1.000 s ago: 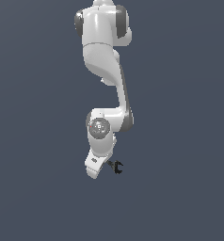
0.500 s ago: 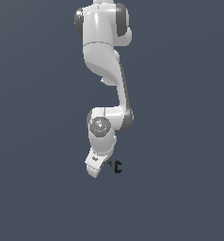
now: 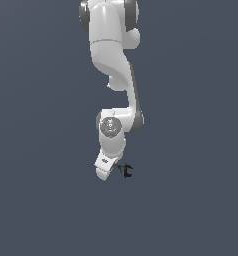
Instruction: Pick up the object and move it to a goal position.
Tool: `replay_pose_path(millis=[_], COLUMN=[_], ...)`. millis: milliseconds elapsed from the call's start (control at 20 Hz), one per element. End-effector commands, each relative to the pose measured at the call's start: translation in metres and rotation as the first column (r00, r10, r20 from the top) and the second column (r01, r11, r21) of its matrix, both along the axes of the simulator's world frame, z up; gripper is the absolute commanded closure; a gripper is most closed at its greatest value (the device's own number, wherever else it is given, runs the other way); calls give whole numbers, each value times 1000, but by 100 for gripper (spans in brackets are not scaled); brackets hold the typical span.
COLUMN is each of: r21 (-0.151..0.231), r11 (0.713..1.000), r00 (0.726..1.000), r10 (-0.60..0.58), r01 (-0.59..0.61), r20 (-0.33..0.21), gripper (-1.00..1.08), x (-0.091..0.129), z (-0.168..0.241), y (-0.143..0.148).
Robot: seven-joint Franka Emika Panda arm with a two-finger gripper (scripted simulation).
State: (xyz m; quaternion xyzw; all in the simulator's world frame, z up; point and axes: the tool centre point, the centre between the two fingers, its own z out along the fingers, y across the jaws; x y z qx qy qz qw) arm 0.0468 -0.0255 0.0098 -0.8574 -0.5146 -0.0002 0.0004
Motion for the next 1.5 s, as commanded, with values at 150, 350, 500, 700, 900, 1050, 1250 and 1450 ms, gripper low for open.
replay_pose_path(millis=[150, 350, 500, 700, 900, 1050, 1250, 1450], r21=[0, 0, 0, 0, 0, 0, 0, 0], r11=[1000, 1000, 1000, 1000, 1000, 1000, 1000, 1000], r00=[1000, 1000, 1000, 1000, 1000, 1000, 1000, 1000], r10=[0, 0, -1, -1, -2, -2, -2, -2], r01=[0, 0, 1, 1, 2, 2, 2, 2], r20=[0, 0, 0, 0, 0, 0, 0, 0], gripper=[108, 108, 108, 108, 108, 108, 108, 108], x=[-29, -54, -73, -100, -127, -143, -161, -172], z=[1, 1, 1, 1, 2, 2, 2, 2], y=[13, 22, 30, 42, 53, 61, 68, 74])
